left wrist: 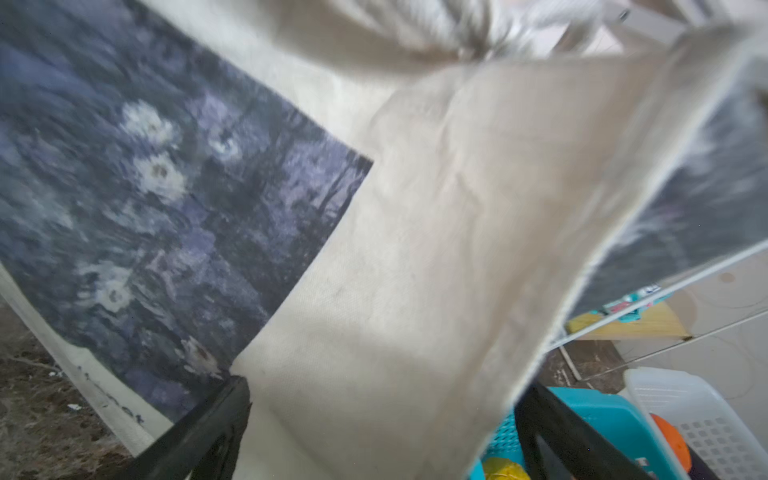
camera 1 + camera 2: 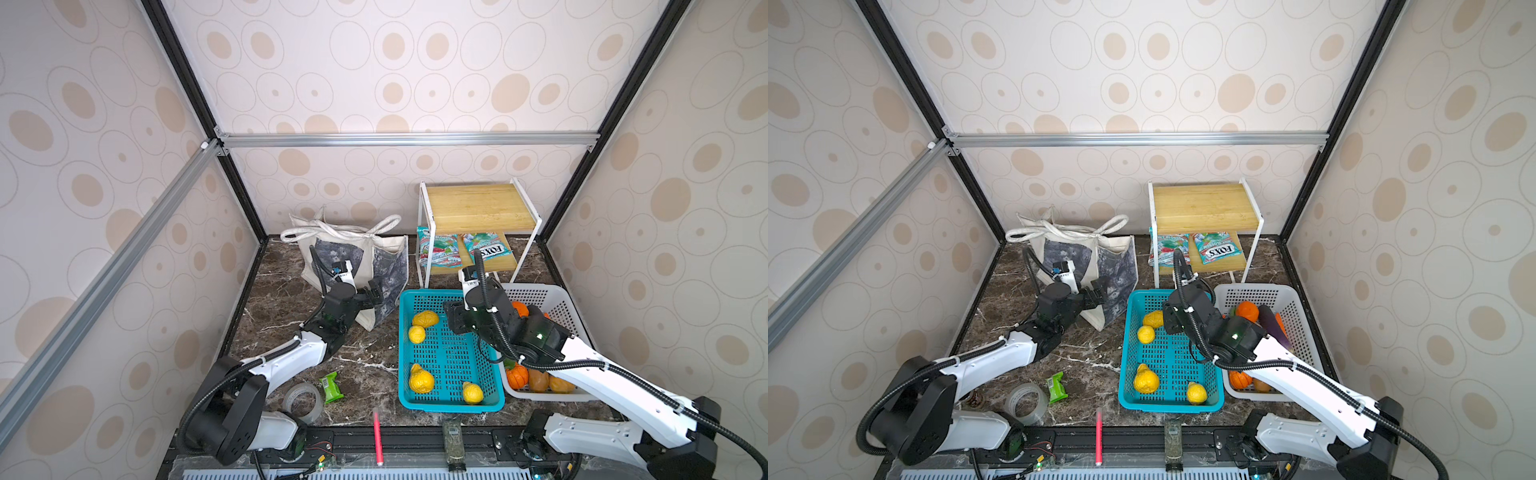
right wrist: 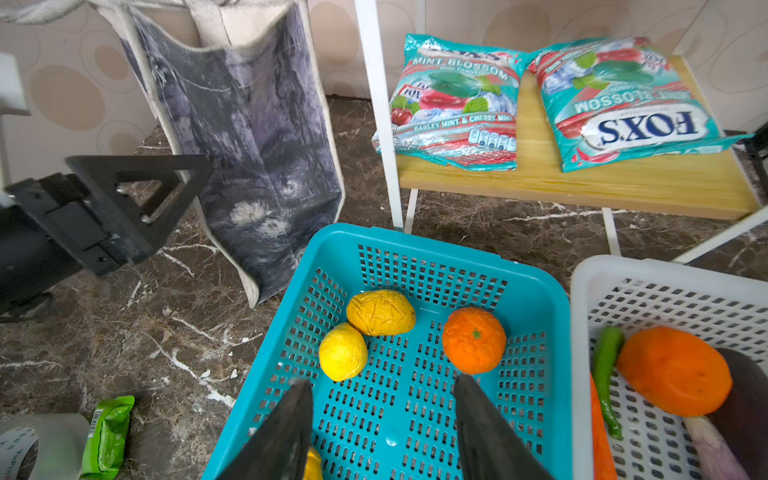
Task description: Place the food into the grocery bag and tie it
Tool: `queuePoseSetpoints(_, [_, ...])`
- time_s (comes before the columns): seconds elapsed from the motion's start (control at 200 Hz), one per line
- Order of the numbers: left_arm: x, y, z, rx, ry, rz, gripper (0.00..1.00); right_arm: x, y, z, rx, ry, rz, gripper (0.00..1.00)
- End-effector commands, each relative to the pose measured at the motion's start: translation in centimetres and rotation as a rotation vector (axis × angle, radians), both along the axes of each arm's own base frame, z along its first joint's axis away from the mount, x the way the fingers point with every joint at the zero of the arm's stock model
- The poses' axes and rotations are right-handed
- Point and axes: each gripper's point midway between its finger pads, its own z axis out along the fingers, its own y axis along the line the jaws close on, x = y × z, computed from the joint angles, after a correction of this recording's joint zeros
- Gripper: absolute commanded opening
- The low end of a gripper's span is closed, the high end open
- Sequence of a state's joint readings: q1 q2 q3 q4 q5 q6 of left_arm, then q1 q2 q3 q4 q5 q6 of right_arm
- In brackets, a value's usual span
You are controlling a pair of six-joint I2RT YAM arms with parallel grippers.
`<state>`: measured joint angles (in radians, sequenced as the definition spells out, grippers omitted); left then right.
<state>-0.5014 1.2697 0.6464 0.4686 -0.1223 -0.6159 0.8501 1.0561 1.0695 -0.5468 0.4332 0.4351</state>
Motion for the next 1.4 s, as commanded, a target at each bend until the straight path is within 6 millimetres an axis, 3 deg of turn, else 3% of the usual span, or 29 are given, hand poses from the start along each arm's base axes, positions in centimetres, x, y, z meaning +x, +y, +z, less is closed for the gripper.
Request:
queuePoseSetpoints(0.0, [-1.9,1.5,0.7,0.051,-0.021,0.017,0.99,0.0,-2.0,-0.5,-0.056,0.001,-0.038,0.58])
queuePoseSetpoints(0.075, [-2.7,3.9,1.4,0.12,-0.031,0.075,0.99,0.5,-3.6,-0.2,-0.064,-0.01,-0.079,0.63])
queuePoseSetpoints(0.14, [-3.2,7.1,1.2,0.194,-0.012,0.177,0.99,1.3,-5.9,-0.2,-0.07,-0.01,-0.15,0.74])
queuePoseSetpoints(0.195, [-3.6,10.5,0.8,0.239,-0.006,0.307,0.99,2.2,-8.7,-0.6,-0.077,-0.005,-0.251,0.89])
queuePoseSetpoints(0.27, [-4.1,14.7,-0.2,0.284,-0.009,0.455,0.99,3.2,-13.2,-1.7,-0.117,-0.006,-0.432,1.0])
queuePoseSetpoints(0.345, [-3.8,17.1,-0.4,0.262,-0.056,0.531,0.99,4.0,-17.3,-3.1,-0.169,-0.029,-0.6,0.99])
queuePoseSetpoints(0.4, [-3.7,18.2,-1.2,0.243,-0.064,0.584,0.99,4.8,-18.5,-4.5,-0.205,-0.073,-0.634,1.0])
queuePoseSetpoints(0.47, [-2.5,17.7,-2.0,0.306,-0.101,0.554,0.99,5.8,-18.7,-6.7,-0.264,-0.106,-0.611,0.99])
queuePoseSetpoints(0.555, [-1.6,18.4,-3.7,0.426,-0.073,0.588,0.99,5.7,-20.9,-8.5,-0.339,-0.094,-0.713,0.99])
queuePoseSetpoints(0.74, [-1.4,20.2,-3.7,0.573,-0.077,0.681,0.99,5.6,-23.4,-13.3,-0.365,-0.023,-0.748,0.99])
queuePoseSetpoints(0.88, [-1.6,20.0,-7.6,0.643,0.034,0.623,0.99,5.7,-24.3,-16.3,-0.37,-0.023,-0.753,0.99])
queuePoseSetpoints(0.98, [-2.3,19.8,-7.3,0.618,-0.048,0.589,0.99,6.3,-24.6,-15.8,-0.364,-0.073,-0.761,1.0])
queuePoseSetpoints(1.035, [-2.8,20.2,-6.0,0.575,-0.135,0.611,0.99,6.9,-24.3,-15.4,-0.347,-0.135,-0.728,1.0])
queuePoseSetpoints(1.195, [-1.8,20.5,-6.5,0.545,-0.116,0.555,0.99,7.9,-24.1,-15.0,-0.324,-0.184,-0.692,1.0])
queuePoseSetpoints(1.35, [-2.6,20.8,-5.6,0.551,-0.218,0.548,0.98,8.5,-23.3,-14.6,-0.234,-0.279,-0.64,1.0])
queuePoseSetpoints(1.39, [-2.4,20.7,-6.3,0.538,-0.205,0.525,0.98,8.9,-23.0,-14.6,-0.222,-0.286,-0.624,1.0])
